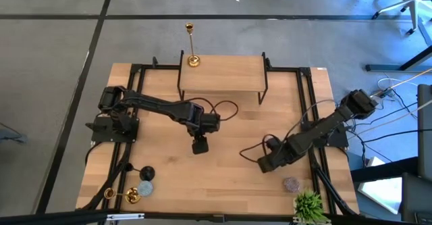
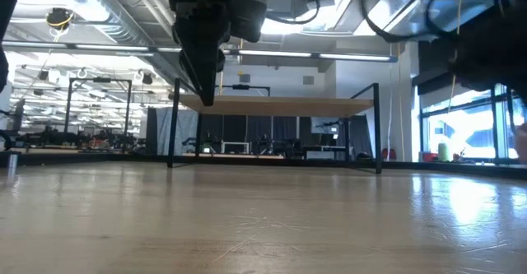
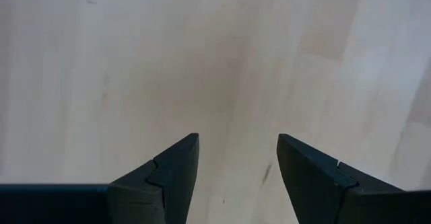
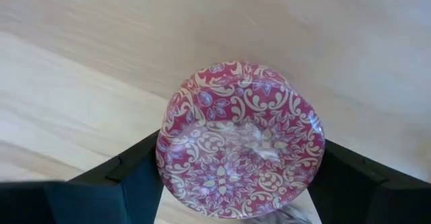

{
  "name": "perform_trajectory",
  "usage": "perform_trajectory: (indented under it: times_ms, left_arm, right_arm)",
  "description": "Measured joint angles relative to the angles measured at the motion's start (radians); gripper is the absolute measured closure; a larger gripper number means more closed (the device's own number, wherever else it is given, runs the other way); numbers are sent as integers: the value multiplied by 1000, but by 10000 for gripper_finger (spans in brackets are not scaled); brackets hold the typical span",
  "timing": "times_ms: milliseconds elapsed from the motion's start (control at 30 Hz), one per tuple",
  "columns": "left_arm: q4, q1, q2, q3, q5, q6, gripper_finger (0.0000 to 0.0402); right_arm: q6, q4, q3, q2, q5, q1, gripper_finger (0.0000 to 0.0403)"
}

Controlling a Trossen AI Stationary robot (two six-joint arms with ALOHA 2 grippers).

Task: Pick & Place candle stick holders
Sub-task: Put the pink candle on the shelf

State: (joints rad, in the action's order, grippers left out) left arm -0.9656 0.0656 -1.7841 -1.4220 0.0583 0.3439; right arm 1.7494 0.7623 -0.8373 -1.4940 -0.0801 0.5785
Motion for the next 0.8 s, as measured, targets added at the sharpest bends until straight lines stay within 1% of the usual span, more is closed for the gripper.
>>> perform_trajectory:
  times_ms: [167, 400, 600, 800]
  left_arm:
    - [-45, -34, 52, 0, -64, 39, 203]
    - [-59, -79, 153, 0, -70, 93, 203]
    - [-69, -83, 229, 0, -77, 164, 203]
    - [-75, -75, 251, 0, -116, 237, 203]
  right_arm:
    - [-118, 15, -62, 1, 36, -93, 111]
    - [-358, 85, -175, 2, 68, -280, 111]
    - [-601, 211, -307, 2, 110, -490, 111]
    - [-844, 225, -433, 0, 118, -720, 111]
